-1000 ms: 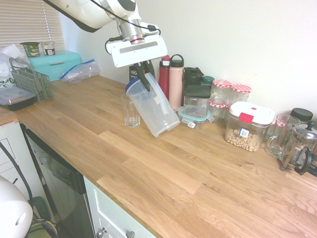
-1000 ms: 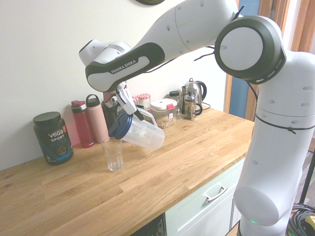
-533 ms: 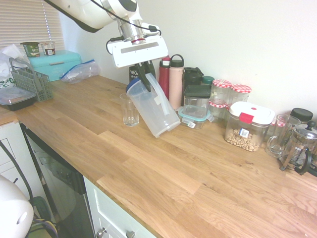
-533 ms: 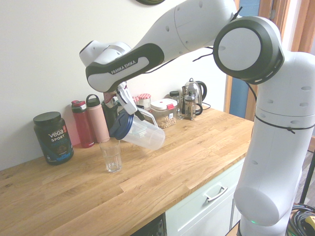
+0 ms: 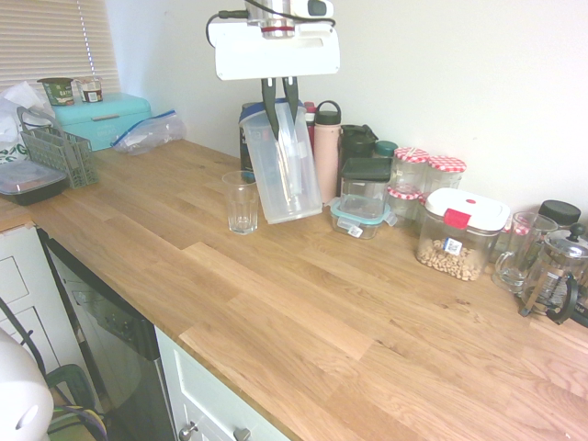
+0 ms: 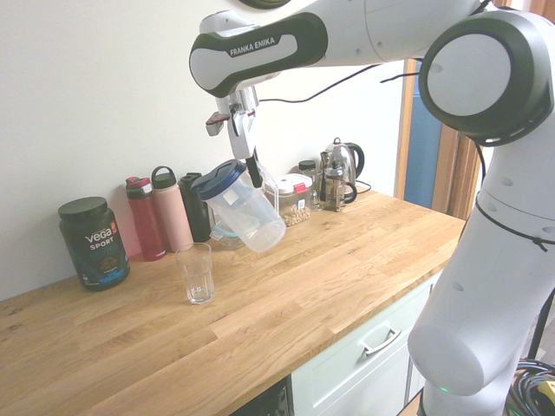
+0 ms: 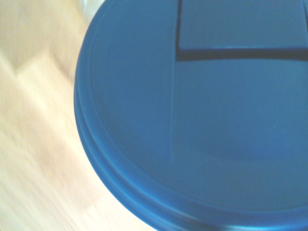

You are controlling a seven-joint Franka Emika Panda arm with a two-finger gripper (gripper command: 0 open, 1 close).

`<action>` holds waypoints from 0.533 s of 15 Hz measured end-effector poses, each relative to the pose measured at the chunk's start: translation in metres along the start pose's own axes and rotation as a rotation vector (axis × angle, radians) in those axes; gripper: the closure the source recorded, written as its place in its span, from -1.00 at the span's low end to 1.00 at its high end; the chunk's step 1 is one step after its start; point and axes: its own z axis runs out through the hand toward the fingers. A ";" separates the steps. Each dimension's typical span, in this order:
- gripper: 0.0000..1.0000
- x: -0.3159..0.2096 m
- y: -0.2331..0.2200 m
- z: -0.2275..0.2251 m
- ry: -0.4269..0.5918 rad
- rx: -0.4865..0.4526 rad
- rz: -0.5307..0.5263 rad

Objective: Pour me some water

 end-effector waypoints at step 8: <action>1.00 -0.065 0.136 0.029 0.108 0.106 0.412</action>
